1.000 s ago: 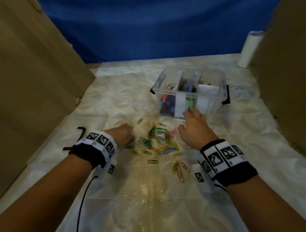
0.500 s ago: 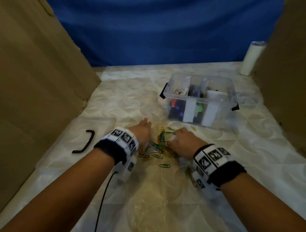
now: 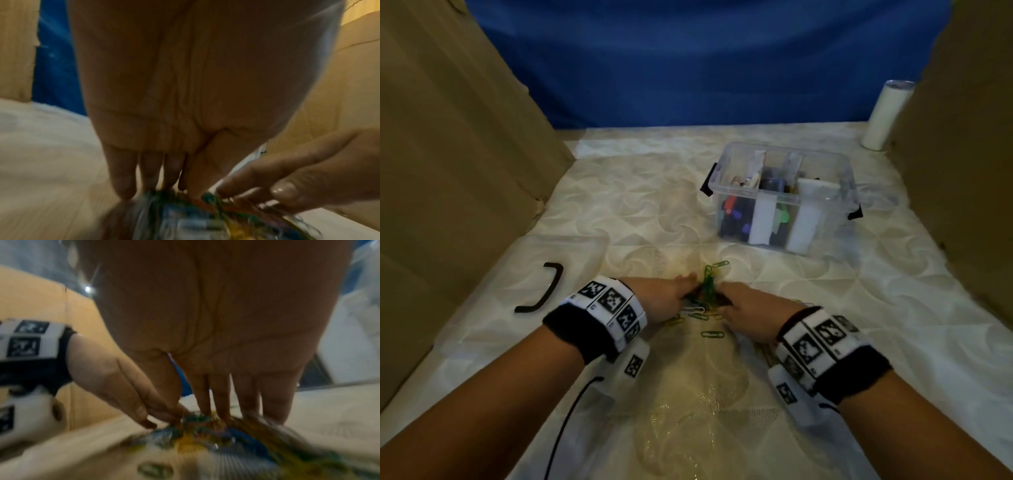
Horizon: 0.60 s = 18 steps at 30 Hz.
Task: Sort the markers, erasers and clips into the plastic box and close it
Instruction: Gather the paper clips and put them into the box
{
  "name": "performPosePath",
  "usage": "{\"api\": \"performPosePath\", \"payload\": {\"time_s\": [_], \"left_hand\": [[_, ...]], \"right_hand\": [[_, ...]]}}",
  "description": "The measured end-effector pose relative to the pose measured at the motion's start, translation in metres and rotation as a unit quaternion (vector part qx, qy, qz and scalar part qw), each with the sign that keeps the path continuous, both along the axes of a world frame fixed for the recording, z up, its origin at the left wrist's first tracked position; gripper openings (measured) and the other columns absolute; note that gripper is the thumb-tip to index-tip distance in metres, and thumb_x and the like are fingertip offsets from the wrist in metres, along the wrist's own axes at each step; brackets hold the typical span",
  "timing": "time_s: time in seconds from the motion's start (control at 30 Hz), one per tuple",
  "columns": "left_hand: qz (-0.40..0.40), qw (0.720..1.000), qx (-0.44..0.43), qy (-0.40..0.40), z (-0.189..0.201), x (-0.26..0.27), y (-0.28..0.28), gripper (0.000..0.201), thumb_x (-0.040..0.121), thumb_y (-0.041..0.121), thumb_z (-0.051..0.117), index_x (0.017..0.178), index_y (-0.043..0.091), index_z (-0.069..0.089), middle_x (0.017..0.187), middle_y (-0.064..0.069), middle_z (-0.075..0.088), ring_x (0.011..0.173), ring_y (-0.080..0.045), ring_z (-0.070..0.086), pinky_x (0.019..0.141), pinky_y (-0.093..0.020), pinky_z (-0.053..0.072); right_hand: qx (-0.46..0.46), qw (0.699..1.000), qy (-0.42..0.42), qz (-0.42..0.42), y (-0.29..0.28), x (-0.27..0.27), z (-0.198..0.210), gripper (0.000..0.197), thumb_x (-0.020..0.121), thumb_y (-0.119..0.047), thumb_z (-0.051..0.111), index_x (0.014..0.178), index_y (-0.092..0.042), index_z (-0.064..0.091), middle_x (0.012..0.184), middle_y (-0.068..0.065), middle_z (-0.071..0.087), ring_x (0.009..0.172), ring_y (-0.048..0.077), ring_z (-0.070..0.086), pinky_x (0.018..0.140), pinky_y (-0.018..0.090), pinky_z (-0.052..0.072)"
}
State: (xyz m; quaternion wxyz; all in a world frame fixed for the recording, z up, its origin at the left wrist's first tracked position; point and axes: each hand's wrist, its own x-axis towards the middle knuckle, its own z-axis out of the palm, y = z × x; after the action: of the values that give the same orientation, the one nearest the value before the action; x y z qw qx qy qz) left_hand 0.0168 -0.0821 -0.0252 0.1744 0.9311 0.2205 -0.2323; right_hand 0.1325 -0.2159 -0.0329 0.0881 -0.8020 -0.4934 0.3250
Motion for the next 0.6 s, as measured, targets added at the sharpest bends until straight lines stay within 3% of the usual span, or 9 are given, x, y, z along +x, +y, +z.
{"api": "performPosePath", "payload": {"time_s": [0.07,0.13,0.2,0.3,0.4,0.47,0.5,0.6], "left_hand": [[0.004,1.0,0.018,-0.015,0.013,0.008,-0.003,0.052,0.098,0.01,0.036,0.149,0.012,0.025,0.154,-0.01,0.029,0.14,-0.026,0.033,0.117,-0.034,0.024],[0.011,0.999,0.027,-0.045,0.026,0.029,-0.001,0.048,0.097,0.007,0.036,0.145,0.006,0.031,0.151,-0.014,0.033,0.136,-0.029,0.038,0.113,-0.037,0.029],[-0.002,0.998,0.03,-0.061,0.029,0.051,0.001,0.055,0.096,0.007,0.041,0.149,0.011,0.024,0.156,-0.011,0.024,0.141,-0.029,0.031,0.116,-0.04,0.026],[-0.036,0.997,0.046,-0.048,0.021,0.066,-0.005,0.055,0.097,0.005,0.04,0.149,0.012,0.023,0.158,-0.011,0.017,0.145,-0.031,0.022,0.119,-0.04,0.02],[-0.056,0.997,0.048,-0.005,0.011,0.064,-0.012,0.058,0.097,0.001,0.033,0.152,0.011,0.015,0.161,-0.012,0.003,0.148,-0.029,0.009,0.121,-0.038,0.01],[-0.074,0.996,0.052,0.018,0.006,0.054,-0.013,0.065,0.096,-0.002,0.029,0.152,0.018,0.006,0.161,-0.007,-0.005,0.149,-0.026,0.003,0.121,-0.037,0.006],[-0.077,0.995,0.051,0.021,0.006,0.047,-0.014,0.067,0.094,-0.003,0.03,0.152,0.021,0.005,0.161,-0.005,-0.006,0.149,-0.024,0.002,0.122,-0.036,0.005],[-0.095,0.995,0.038,0.008,0.007,0.022,-0.02,0.066,0.094,-0.001,0.034,0.152,0.021,0.01,0.162,-0.004,0.0,0.149,-0.021,0.008,0.121,-0.032,0.008]], "right_hand": [[0.005,0.999,0.022,-0.026,-0.014,0.005,0.014,0.044,0.091,-0.034,0.043,0.133,-0.019,0.047,0.134,0.006,0.051,0.122,0.027,0.052,0.106,0.043,0.04],[-0.016,0.998,-0.03,-0.055,-0.028,0.012,0.025,0.055,0.095,-0.04,0.042,0.144,-0.016,0.033,0.147,0.007,0.034,0.133,0.027,0.041,0.11,0.041,0.034],[-0.048,0.99,-0.095,-0.096,-0.039,0.021,0.025,0.063,0.094,-0.046,0.041,0.145,-0.012,0.027,0.15,0.011,0.027,0.134,0.031,0.036,0.111,0.044,0.033],[-0.113,0.977,-0.111,-0.142,-0.048,0.018,0.014,0.067,0.093,-0.049,0.041,0.145,-0.009,0.026,0.152,0.016,0.023,0.137,0.037,0.03,0.111,0.049,0.032],[-0.158,0.976,-0.087,-0.118,-0.046,-0.007,0.007,0.077,0.092,-0.041,0.048,0.151,-0.01,0.008,0.159,0.016,-0.003,0.145,0.042,0.0,0.116,0.056,0.019],[-0.137,0.984,-0.061,-0.095,-0.037,-0.024,0.005,0.085,0.092,-0.043,0.047,0.152,-0.011,-0.003,0.159,0.015,-0.011,0.146,0.041,-0.009,0.116,0.058,0.016],[-0.11,0.99,-0.045,-0.082,-0.033,-0.028,0.003,0.086,0.091,-0.044,0.049,0.152,-0.013,-0.003,0.16,0.015,-0.006,0.146,0.04,-0.005,0.116,0.057,0.017],[-0.002,0.997,-0.002,-0.071,-0.037,-0.021,0.009,0.079,0.082,-0.042,0.063,0.146,-0.02,0.023,0.148,0.01,0.03,0.133,0.03,0.037,0.109,0.045,0.037]]}}
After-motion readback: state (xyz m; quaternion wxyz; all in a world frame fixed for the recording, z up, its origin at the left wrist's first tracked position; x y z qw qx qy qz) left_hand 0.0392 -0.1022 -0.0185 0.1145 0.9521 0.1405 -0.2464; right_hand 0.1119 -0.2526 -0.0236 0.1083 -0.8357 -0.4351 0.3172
